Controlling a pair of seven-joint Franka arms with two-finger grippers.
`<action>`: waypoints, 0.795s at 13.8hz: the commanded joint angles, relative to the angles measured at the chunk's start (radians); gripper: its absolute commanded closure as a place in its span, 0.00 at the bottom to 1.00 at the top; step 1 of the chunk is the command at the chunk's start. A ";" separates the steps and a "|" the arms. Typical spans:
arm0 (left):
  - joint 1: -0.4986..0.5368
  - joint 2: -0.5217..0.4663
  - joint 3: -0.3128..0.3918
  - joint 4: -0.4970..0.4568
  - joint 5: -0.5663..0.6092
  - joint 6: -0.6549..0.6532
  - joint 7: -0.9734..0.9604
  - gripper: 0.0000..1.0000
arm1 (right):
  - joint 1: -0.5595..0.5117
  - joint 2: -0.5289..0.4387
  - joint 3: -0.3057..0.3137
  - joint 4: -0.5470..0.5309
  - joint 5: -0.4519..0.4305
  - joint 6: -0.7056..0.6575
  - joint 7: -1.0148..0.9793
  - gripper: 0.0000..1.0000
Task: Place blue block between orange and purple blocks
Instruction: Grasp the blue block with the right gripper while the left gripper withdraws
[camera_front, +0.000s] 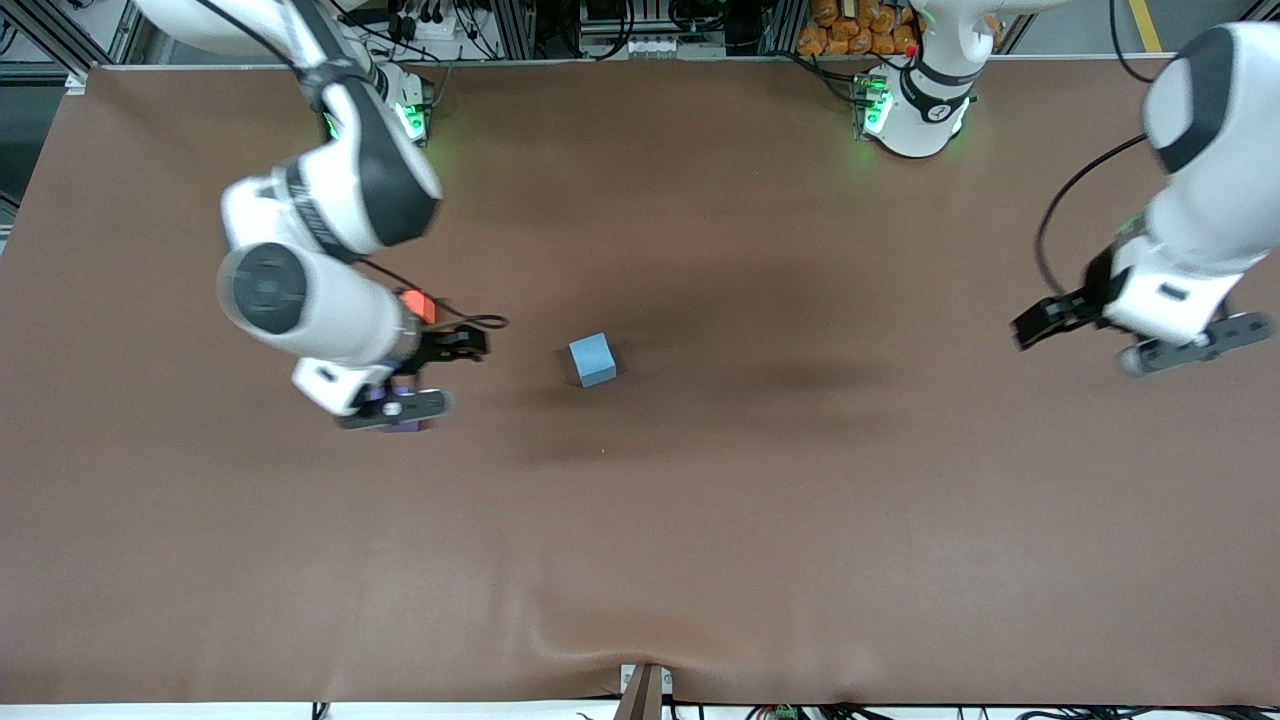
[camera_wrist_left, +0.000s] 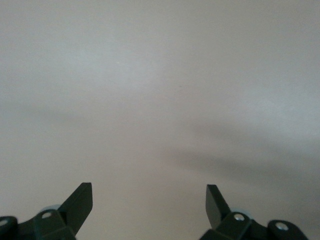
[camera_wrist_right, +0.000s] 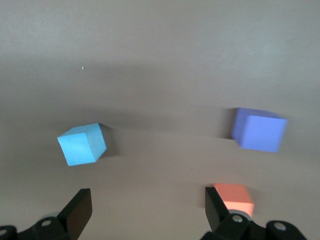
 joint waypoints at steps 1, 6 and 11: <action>0.064 -0.105 -0.016 -0.080 -0.031 0.003 0.159 0.00 | 0.062 0.045 -0.008 -0.011 0.003 0.070 0.088 0.00; 0.054 -0.093 -0.018 0.015 -0.058 -0.108 0.172 0.00 | 0.149 0.089 -0.008 -0.091 0.002 0.247 0.226 0.00; 0.048 -0.058 -0.073 0.061 -0.060 -0.121 0.166 0.00 | 0.234 0.151 -0.010 -0.133 -0.004 0.399 0.317 0.00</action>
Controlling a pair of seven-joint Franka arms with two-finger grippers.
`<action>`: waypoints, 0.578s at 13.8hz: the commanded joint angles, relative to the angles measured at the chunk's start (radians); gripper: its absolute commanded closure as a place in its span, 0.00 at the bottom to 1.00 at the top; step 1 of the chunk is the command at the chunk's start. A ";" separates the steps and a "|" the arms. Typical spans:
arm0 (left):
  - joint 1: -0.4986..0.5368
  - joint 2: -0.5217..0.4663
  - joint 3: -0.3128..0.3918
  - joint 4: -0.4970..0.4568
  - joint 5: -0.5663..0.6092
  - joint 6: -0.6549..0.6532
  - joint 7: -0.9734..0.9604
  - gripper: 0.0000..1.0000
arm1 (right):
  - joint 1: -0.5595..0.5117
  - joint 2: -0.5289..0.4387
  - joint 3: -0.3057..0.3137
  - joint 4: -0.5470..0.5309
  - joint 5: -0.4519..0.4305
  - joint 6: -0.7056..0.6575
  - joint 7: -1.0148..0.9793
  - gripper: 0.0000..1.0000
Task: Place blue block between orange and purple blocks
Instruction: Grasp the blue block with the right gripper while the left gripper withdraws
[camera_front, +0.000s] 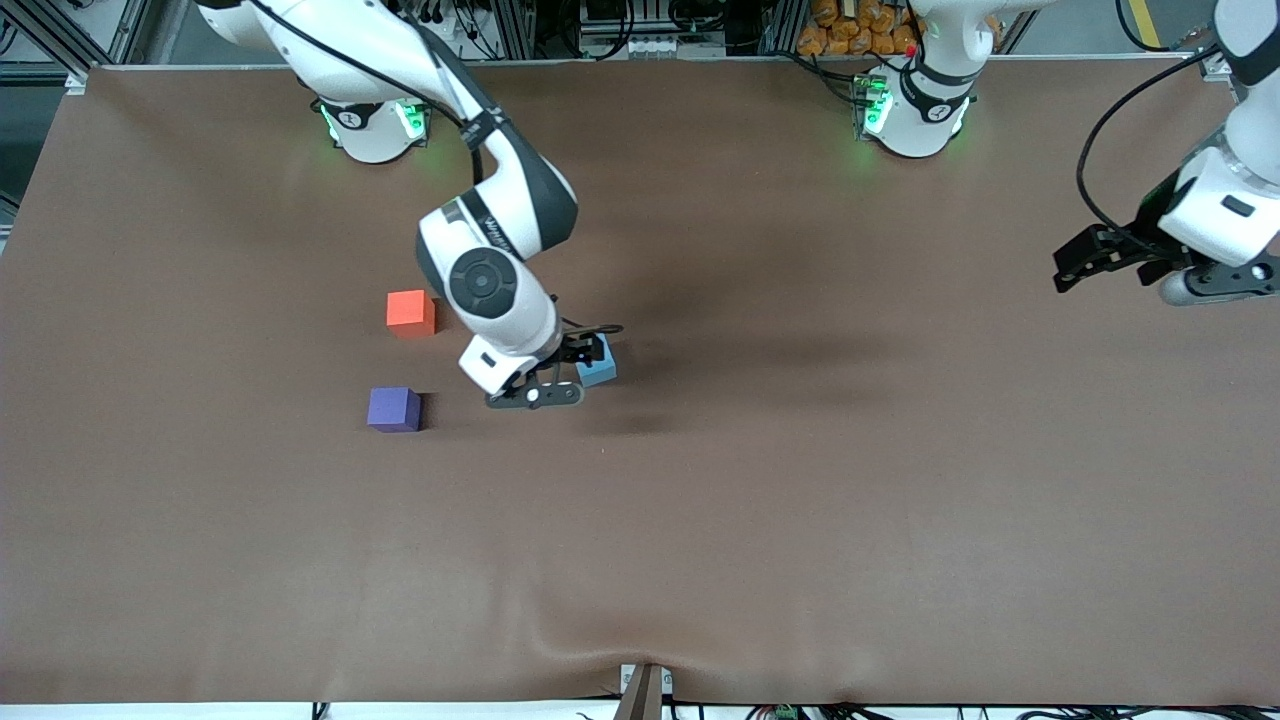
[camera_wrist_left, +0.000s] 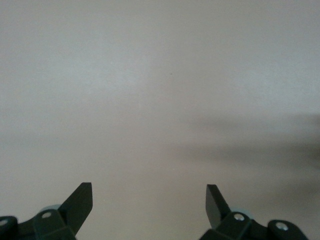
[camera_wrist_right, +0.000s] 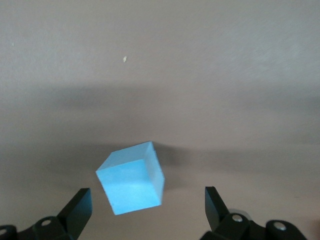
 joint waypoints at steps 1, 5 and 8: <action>0.000 0.021 -0.016 0.038 -0.015 -0.027 0.009 0.00 | 0.047 0.036 -0.010 -0.005 -0.008 0.056 0.068 0.00; 0.014 0.007 -0.047 0.038 -0.015 -0.098 0.001 0.00 | 0.091 0.078 -0.013 -0.005 -0.014 0.068 0.112 0.00; 0.011 0.009 -0.050 0.037 -0.015 -0.098 -0.005 0.00 | 0.098 0.098 -0.013 -0.005 -0.072 0.085 0.112 0.00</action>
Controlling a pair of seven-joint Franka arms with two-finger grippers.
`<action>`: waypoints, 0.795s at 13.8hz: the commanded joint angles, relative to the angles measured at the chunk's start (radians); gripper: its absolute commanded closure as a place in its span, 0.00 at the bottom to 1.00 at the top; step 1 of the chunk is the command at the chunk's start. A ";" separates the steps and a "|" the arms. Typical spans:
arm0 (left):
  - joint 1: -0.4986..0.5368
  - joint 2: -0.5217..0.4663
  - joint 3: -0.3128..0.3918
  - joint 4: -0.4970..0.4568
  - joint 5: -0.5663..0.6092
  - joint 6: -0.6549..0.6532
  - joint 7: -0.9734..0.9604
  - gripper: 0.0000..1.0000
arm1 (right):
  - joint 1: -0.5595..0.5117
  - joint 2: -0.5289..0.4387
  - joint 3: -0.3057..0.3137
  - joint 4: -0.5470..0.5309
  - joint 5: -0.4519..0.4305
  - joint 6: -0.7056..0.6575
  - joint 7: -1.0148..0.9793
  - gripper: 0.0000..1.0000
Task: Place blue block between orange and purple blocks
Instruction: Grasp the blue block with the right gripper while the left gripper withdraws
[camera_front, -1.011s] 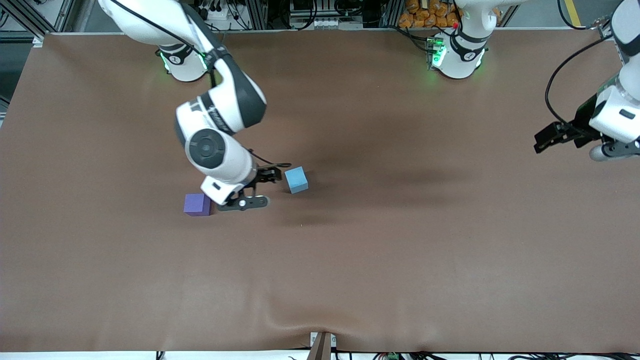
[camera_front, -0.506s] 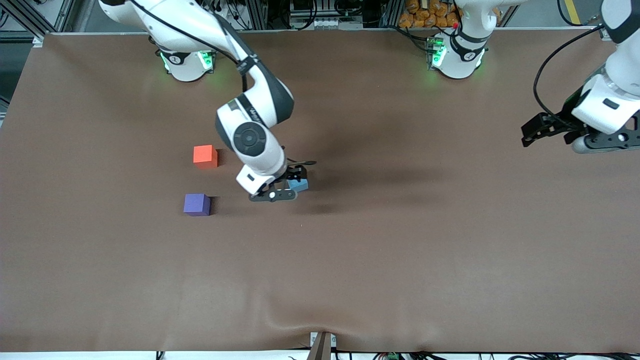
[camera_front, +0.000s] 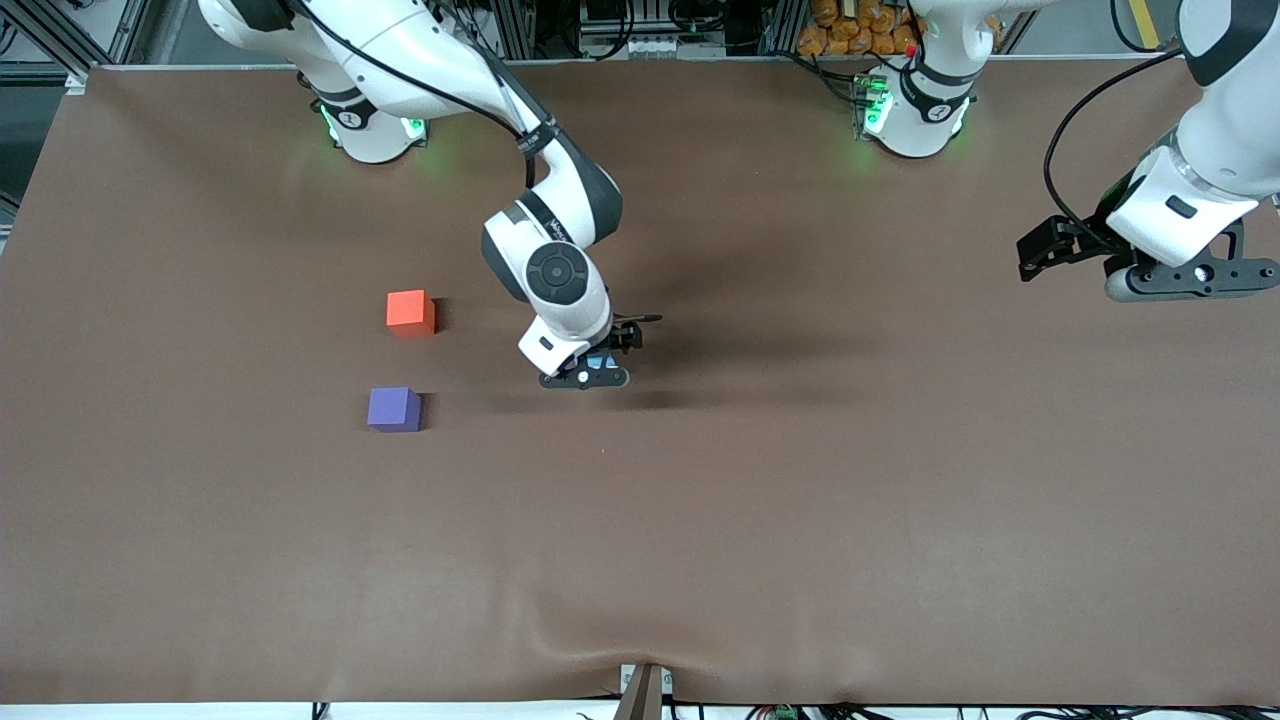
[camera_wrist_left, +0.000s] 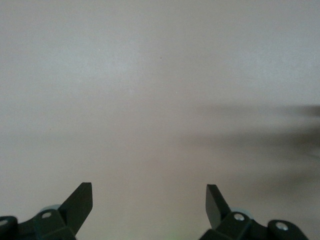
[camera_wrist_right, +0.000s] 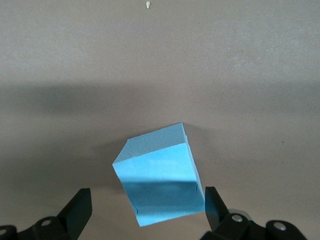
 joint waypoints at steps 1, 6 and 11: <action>0.012 -0.002 -0.012 0.011 -0.015 -0.023 -0.004 0.00 | 0.012 0.016 -0.011 0.002 -0.067 0.017 0.019 0.00; 0.018 -0.005 -0.010 0.005 -0.015 -0.016 -0.003 0.00 | 0.023 0.036 -0.011 0.000 -0.106 0.046 0.020 0.00; 0.020 -0.005 -0.010 0.005 -0.015 -0.016 -0.001 0.00 | 0.018 0.035 -0.011 0.002 -0.106 0.051 0.020 0.61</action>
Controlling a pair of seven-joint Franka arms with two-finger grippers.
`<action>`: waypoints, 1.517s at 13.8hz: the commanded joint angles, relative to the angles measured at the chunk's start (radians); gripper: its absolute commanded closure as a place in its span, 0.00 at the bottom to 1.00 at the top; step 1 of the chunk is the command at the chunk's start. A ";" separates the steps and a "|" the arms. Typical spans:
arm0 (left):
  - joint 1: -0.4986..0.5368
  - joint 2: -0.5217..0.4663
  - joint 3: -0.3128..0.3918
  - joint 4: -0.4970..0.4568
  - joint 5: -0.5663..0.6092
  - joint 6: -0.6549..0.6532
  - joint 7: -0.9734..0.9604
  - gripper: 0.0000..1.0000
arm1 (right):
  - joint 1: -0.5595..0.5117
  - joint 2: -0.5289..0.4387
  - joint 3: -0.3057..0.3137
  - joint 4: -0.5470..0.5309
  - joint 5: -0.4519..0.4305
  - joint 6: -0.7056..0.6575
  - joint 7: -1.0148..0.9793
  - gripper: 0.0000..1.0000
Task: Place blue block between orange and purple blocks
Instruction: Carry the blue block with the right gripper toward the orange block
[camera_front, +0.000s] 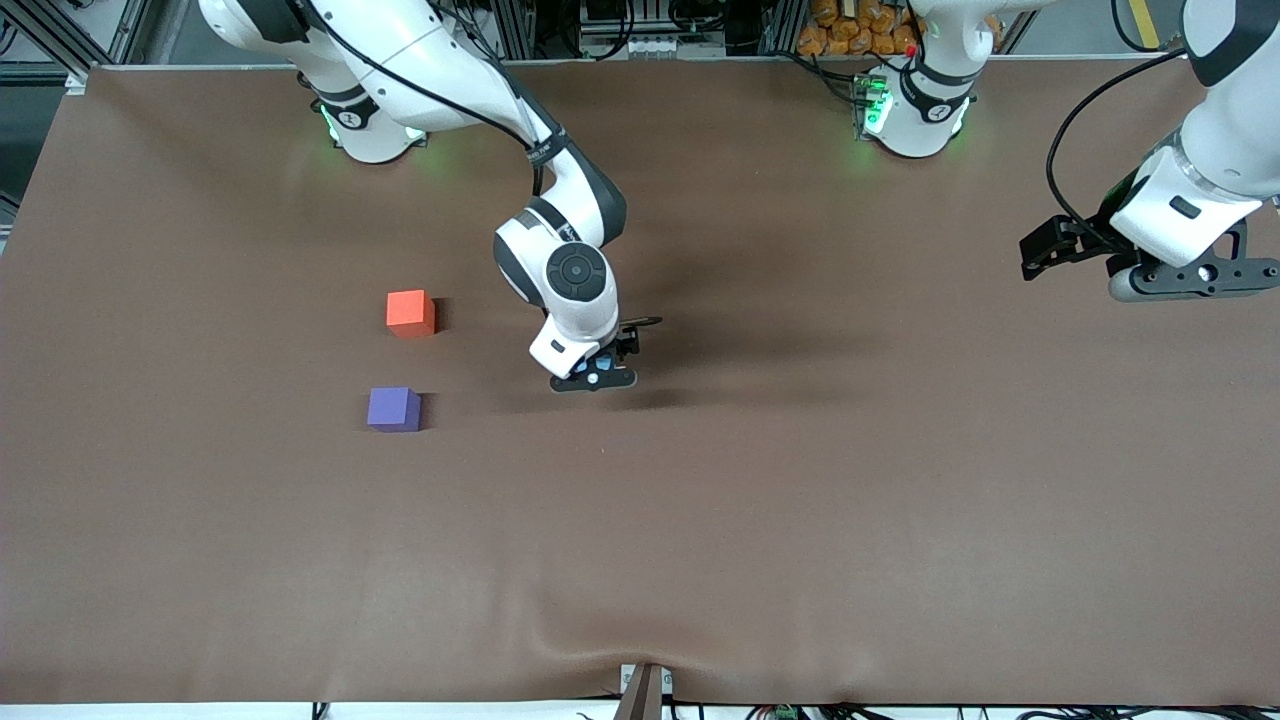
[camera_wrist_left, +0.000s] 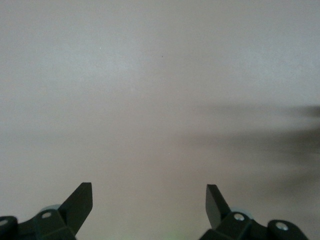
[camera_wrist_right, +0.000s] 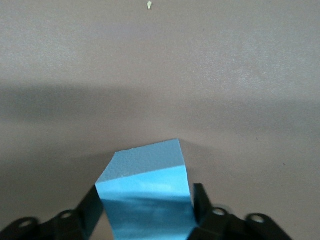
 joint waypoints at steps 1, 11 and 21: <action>0.014 -0.005 -0.010 0.005 -0.015 -0.010 -0.001 0.00 | 0.001 -0.005 -0.009 0.002 -0.022 0.004 0.020 0.61; 0.011 -0.002 -0.010 0.011 -0.015 -0.001 0.011 0.00 | -0.177 -0.238 -0.011 0.001 -0.022 -0.228 0.088 0.63; 0.013 -0.005 -0.005 0.013 -0.012 -0.001 0.015 0.00 | -0.410 -0.402 -0.011 -0.182 -0.022 -0.300 -0.092 0.68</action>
